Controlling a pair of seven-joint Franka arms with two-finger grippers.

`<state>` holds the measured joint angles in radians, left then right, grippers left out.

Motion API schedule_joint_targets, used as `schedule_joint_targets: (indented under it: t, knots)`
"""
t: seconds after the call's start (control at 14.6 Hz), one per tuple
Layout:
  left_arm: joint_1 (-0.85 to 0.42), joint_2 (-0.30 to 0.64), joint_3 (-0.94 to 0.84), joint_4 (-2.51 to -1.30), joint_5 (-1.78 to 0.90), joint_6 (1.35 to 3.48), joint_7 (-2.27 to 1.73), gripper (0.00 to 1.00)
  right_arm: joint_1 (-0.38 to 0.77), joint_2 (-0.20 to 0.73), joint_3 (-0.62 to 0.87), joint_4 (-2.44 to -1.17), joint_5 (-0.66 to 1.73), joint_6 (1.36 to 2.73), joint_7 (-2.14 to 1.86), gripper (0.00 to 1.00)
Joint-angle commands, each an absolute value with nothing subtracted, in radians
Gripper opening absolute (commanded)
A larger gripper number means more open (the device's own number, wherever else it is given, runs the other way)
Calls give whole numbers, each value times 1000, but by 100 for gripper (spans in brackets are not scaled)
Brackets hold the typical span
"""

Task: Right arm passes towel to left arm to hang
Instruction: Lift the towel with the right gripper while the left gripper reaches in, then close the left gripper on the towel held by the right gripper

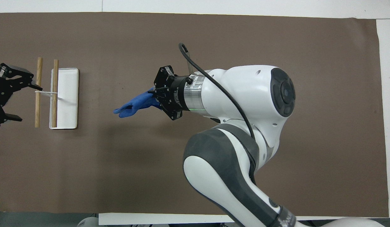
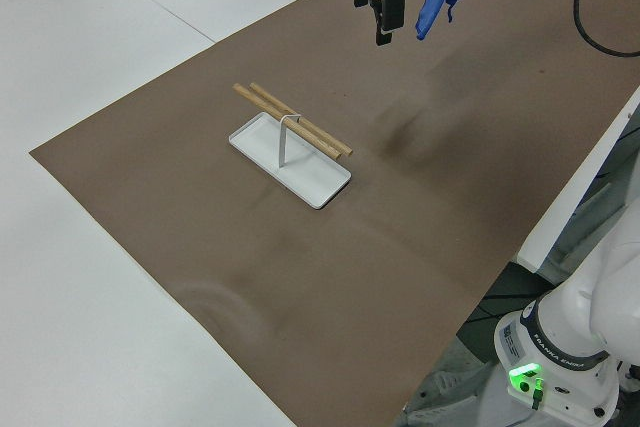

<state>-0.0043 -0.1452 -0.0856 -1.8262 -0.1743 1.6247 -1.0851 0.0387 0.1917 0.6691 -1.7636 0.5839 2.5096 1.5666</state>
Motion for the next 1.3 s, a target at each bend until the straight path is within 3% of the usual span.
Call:
schedule_joint_targets:
  t: [0.0, 0.27, 0.82, 1.03, 1.24]
  knots:
    - [-47, -215, -80, -1931, -247, 1718, -1372, 100, 43, 247, 724, -1727, 603, 2617, 1635, 0]
    - [-141, -238, -81, -1994, -265, 1856, -1652, 100, 43, 273, 787, -1720, 601, 2712, 1727, 0]
    - [-205, -252, -81, -2059, -275, 1937, -1695, 99, 44, 278, 798, -1718, 600, 2715, 1727, 0]
    - [-215, -270, -81, -2092, -275, 1936, -1695, 93, 44, 279, 798, -1712, 600, 2715, 1727, 0]
    - [-218, -287, -81, -2117, -275, 1939, -1694, 80, 44, 284, 798, -1706, 600, 2715, 1727, 0]
